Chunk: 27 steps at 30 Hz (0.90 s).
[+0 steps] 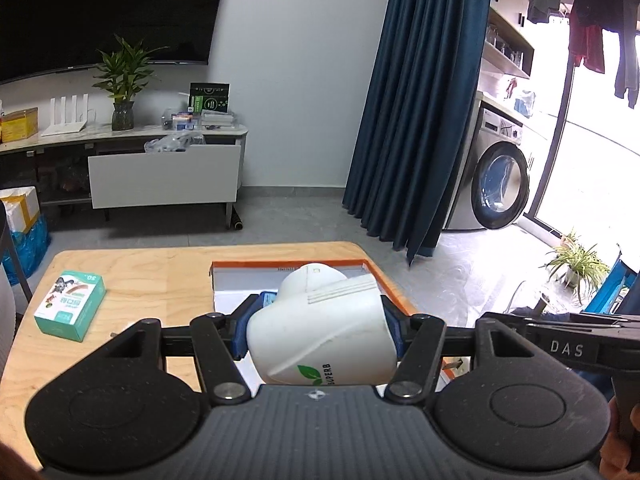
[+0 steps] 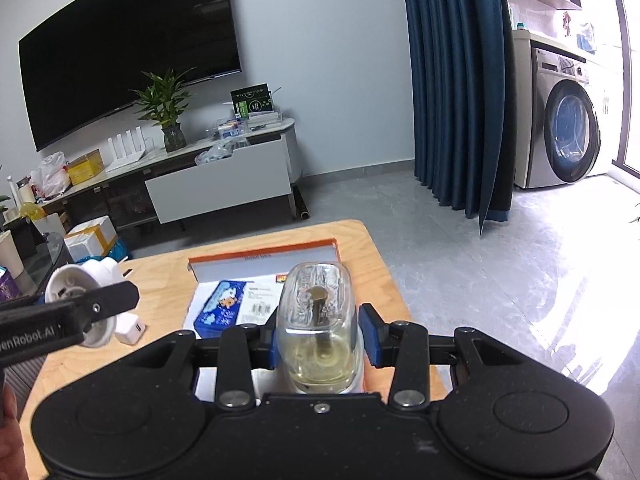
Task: Organize rigid objects
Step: 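Carry the white plug-in device and glass bottle over the white box, then hold the plug-in device and glass bottle above the white box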
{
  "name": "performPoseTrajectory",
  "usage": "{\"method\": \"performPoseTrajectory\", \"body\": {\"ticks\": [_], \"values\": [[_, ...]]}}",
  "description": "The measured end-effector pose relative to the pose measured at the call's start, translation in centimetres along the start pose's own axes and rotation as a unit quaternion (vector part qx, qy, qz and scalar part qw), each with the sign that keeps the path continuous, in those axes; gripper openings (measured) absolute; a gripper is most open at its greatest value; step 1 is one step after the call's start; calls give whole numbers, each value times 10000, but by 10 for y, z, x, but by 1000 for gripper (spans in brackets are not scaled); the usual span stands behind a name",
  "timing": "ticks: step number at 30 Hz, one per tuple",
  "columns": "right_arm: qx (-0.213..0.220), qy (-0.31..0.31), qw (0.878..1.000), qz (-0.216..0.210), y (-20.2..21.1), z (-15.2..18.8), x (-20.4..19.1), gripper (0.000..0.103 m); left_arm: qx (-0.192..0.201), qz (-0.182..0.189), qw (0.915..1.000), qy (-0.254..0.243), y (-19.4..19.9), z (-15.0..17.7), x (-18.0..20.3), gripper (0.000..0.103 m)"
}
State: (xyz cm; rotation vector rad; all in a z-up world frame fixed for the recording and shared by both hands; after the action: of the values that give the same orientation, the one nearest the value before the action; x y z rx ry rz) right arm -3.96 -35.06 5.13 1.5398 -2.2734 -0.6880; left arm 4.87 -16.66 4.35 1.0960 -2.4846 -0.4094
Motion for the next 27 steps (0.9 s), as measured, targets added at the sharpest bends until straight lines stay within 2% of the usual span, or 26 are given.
{"method": "performPoseTrajectory", "body": {"ticks": [13,27], "values": [[-132,55,9999,-96,-3,11,3,47,-129,-158,9997,127,1,10,-4,62],[-216,195,9994,-159,-8,12,-5,47,-220,-124,9995,214,0,16,0,62]]}}
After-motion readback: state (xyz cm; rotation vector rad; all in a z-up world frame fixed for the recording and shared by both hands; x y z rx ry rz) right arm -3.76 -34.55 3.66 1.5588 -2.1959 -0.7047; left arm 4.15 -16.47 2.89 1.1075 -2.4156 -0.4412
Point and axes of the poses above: each gripper's, at about its wrist camera, not at the fingertips, and y roughly against the way its jaws point, x to its right, z to its underside, the point moved 4 cm from there along -y, roughly the way its jaws point, and after that the axes turned 12 degrees about z, right-handed, at the moved point
